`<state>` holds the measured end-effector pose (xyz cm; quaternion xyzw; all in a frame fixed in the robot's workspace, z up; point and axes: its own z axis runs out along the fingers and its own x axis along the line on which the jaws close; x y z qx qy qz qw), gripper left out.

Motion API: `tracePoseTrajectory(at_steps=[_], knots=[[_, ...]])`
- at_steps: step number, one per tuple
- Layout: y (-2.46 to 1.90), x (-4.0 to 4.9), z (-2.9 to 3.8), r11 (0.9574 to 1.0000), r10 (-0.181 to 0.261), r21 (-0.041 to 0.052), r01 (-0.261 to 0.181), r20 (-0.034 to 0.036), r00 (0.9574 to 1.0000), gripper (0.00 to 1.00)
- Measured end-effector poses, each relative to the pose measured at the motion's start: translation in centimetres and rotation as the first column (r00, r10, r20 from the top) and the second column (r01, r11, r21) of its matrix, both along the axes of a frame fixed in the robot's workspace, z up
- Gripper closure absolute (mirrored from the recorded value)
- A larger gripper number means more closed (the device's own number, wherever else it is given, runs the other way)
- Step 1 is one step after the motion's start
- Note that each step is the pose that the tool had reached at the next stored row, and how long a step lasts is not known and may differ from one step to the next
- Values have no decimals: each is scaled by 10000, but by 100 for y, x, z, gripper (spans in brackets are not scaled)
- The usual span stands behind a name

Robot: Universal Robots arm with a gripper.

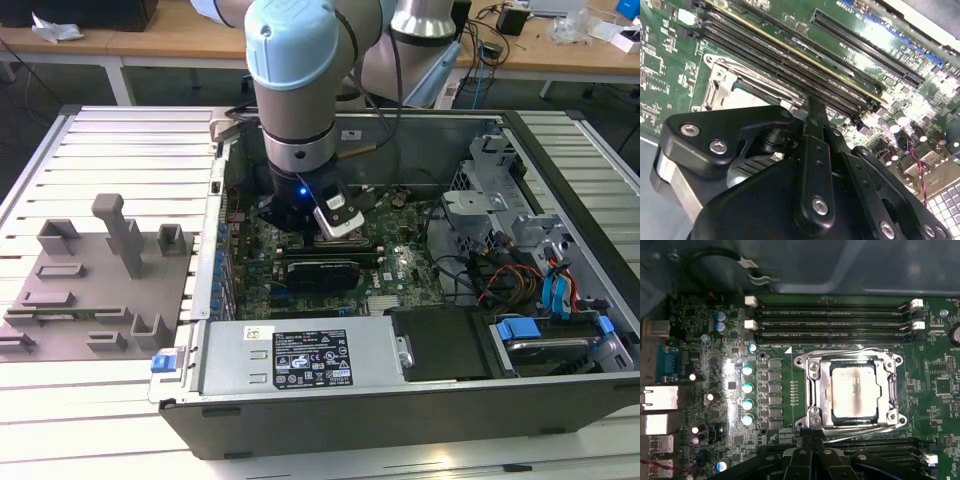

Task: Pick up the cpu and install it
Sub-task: 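Install the second cpu locking lever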

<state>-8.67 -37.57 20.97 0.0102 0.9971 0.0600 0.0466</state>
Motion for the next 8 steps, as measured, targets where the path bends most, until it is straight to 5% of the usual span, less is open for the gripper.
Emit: tracePoseTrajectory(at_steps=[2,4,8], knots=[[-29,-35,-11,9996,12,284,-13,1,10000,89],[-54,-52,-28,9992,27,411,-27,2,10000,89],[-73,-26,-53,9991,26,425,-26,2,10000,89]])
